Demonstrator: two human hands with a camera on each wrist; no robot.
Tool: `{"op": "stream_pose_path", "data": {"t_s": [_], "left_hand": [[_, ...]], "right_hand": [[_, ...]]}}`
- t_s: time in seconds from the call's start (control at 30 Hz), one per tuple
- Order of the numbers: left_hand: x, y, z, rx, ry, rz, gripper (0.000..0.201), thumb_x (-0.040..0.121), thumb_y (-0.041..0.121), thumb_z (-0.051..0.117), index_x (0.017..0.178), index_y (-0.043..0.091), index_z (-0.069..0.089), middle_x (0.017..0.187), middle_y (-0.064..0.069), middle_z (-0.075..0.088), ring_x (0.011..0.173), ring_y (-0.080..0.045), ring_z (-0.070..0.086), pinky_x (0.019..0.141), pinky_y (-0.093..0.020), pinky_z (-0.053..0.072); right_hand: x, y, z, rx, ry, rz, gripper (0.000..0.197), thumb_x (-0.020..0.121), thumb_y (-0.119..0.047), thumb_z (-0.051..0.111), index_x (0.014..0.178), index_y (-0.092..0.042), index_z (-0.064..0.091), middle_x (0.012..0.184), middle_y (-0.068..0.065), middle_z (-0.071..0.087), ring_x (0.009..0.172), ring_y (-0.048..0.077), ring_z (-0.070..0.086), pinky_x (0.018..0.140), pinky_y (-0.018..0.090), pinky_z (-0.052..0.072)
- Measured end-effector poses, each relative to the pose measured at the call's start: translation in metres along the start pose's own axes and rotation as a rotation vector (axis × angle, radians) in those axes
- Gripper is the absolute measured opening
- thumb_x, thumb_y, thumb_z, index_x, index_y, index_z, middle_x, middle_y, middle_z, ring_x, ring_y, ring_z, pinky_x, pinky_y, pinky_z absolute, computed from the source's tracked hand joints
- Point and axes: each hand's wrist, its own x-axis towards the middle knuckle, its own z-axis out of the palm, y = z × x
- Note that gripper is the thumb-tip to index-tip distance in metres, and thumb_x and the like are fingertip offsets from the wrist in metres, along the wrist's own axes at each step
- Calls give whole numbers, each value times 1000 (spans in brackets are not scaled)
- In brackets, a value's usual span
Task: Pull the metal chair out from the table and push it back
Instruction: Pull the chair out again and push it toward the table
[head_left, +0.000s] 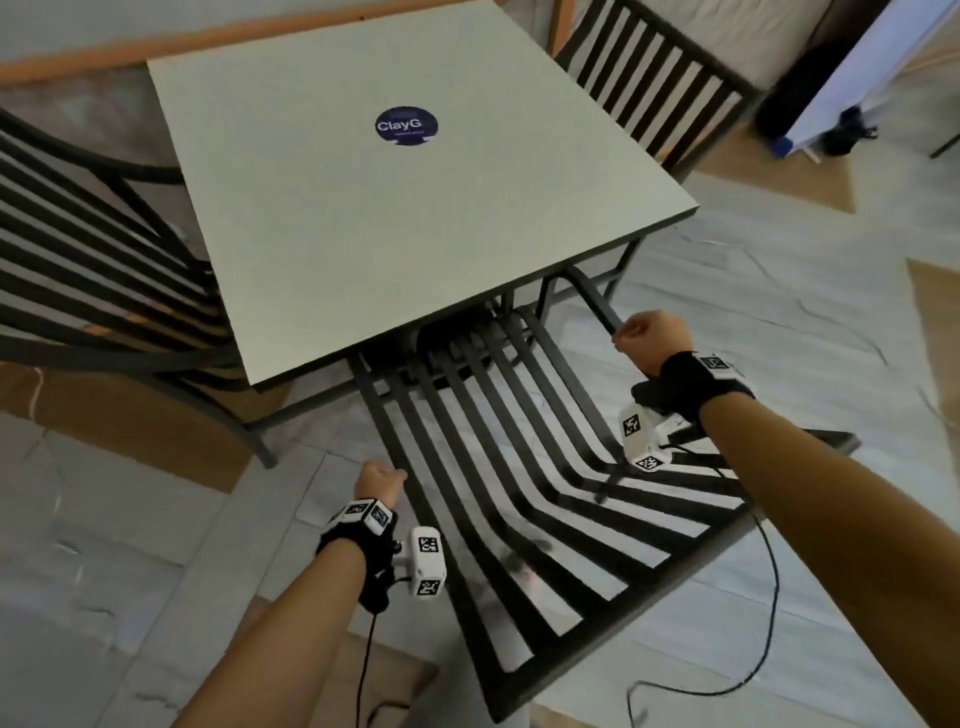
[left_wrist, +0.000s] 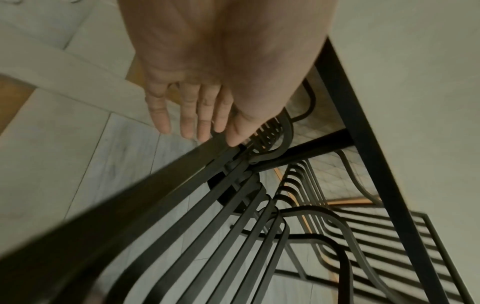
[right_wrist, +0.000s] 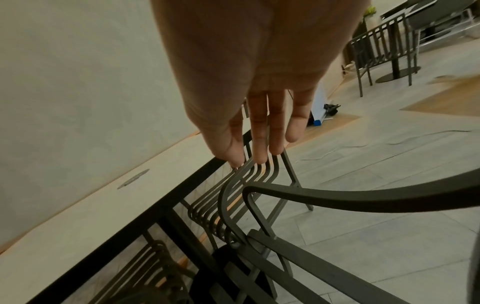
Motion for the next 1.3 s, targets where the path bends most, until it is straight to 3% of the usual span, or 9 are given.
{"op": "stream_pose_path", "data": {"t_s": [0.07,0.2,0.33,0.4,0.6,0.73,0.9,1.1,1.3], "left_hand": [[5,6,19,10,-10,-57,31,92,16,55,99,-13,62,114,-29,62,113,-44,56,96,-44,43],[16,21,46,32,164,-246,49,96,19,45,136,-9,37,141,-34,38,128,-46,41,106,-44,34],[24,17,65,-68,189,-342,41,94,9,42,128,-12,44,128,-34,53,106,-46,56,90,-45,47],[25,15,72,-124,220,-374,40,93,1,40,131,-11,43,129,-33,53,111,-46,54,97,-48,44],[22,7,90,-231,260,-388,73,88,-10,35,151,21,17,141,-25,45,125,-45,45,109,-49,36],[22,7,91,-264,325,-368,67,88,-11,32,147,20,28,132,-22,53,117,-45,51,100,-49,42],[13,4,93,-179,338,-317,53,96,7,34,147,18,26,137,-20,50,120,-45,50,96,-44,42],[5,6,106,-148,280,-301,56,97,9,34,148,27,24,143,-17,45,121,-40,50,84,-33,40],[0,0,101,-136,281,-293,59,94,1,34,147,24,27,140,-18,49,123,-39,49,99,-42,42]], "right_hand": [[23,10,3,-27,-22,-4,20,82,-12,64,100,-6,71,107,18,71,101,36,63,86,37,50],[69,41,18,-55,-71,13,36,79,-15,68,114,-8,61,116,17,67,106,35,61,86,34,47],[103,81,34,-60,-122,80,47,79,-17,70,121,-6,53,119,20,63,107,38,59,85,38,47],[114,101,40,-65,-116,128,51,80,-15,70,124,-5,48,124,23,57,110,40,56,87,41,47],[136,142,68,-79,-230,215,66,84,-18,69,139,-9,33,133,26,50,117,43,52,94,47,45],[146,142,90,-110,-242,212,54,90,-19,60,136,-8,32,128,28,52,113,46,53,92,52,47],[153,157,87,-164,-277,170,35,93,-5,48,126,-4,36,113,30,58,85,38,53,66,38,36],[155,170,81,-200,-253,198,38,92,-1,48,126,-6,33,114,31,58,99,46,60,67,37,39],[142,169,83,-197,-242,227,39,91,4,47,127,-4,34,113,32,58,100,45,59,67,38,39]]}}
